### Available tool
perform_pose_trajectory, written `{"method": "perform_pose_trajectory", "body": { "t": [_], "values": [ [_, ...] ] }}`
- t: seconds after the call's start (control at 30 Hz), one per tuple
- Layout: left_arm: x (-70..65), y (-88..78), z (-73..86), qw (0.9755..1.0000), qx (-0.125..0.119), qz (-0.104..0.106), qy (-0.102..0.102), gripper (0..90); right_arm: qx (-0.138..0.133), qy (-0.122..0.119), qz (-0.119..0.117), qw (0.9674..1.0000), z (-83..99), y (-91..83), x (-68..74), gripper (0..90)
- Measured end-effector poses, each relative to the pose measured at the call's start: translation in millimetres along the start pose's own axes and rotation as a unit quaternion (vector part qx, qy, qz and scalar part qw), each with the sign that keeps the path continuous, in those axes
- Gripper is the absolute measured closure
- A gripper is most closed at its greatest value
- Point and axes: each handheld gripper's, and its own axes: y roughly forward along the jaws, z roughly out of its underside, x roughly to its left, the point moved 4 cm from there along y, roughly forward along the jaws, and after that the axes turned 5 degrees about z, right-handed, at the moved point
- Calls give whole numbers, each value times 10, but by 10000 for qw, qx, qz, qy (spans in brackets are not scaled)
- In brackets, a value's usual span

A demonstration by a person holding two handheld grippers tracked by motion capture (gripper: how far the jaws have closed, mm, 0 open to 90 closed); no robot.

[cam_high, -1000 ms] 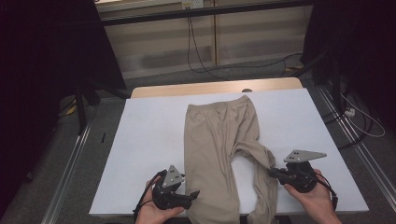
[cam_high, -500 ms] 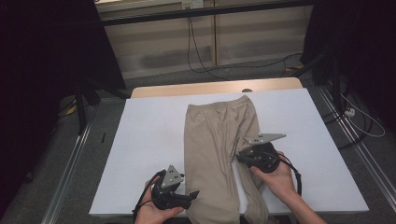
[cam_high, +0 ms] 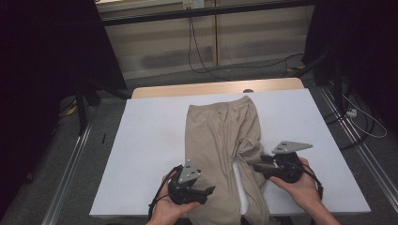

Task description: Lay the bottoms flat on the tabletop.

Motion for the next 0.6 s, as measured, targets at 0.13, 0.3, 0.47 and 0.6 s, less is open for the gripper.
{"method": "perform_pose_trajectory", "body": {
  "t": [0.13,0.3,0.47,0.6],
  "values": [
    [-154,261,-234,9996,-8,236,172,352,70,-56,-41,10000,189,-202,11,662],
    [-361,611,-460,9971,4,672,343,498,495,-192,-254,9983,422,-247,104,746],
    [-463,875,-522,9945,180,897,518,508,621,-238,-276,9974,445,-129,132,682],
    [-486,972,-466,9926,397,957,635,641,645,-285,-242,9972,421,-56,134,626]
  ]
}}
